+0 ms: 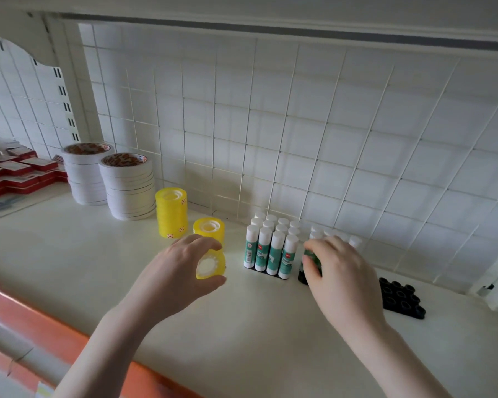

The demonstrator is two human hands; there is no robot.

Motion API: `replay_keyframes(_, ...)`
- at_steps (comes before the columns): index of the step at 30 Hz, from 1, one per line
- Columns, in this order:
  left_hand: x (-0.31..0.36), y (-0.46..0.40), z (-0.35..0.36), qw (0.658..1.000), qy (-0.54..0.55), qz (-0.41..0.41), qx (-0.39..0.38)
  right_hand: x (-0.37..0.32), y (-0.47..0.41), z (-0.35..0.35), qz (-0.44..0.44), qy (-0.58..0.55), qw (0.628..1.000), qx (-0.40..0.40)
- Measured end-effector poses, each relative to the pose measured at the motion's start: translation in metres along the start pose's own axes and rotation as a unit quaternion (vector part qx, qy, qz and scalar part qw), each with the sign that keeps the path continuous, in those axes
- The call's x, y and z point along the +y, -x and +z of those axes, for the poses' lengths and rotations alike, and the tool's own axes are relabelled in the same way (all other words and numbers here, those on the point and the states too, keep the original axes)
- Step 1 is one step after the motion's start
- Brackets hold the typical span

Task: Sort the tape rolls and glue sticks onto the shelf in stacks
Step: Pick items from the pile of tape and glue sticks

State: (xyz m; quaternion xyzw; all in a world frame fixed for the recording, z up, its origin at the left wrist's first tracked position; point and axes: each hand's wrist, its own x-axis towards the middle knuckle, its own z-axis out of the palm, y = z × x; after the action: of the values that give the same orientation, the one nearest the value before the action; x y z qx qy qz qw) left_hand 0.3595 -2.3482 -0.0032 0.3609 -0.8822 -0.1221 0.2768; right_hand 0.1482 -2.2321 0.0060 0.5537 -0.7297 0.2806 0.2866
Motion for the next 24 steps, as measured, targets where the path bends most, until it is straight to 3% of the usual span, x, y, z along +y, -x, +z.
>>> replay_keyframes(9, -0.056, -0.006, -0.044, 0.999, -0.012, 0.027, 0.02, -0.07, -0.009, 0.02, -0.049, -0.026, 0.998, -0.022)
replay_keyframes(17, -0.124, -0.04, -0.086, 0.994, -0.004, 0.111, -0.019, -0.136, -0.014, 0.061, 0.011, 0.029, 0.998, -0.047)
replay_keyframes(24, -0.135, -0.083, -0.104, 0.985, 0.017, 0.162, -0.047, -0.169, -0.013, 0.086, 0.071, 0.063, 0.993, -0.075)
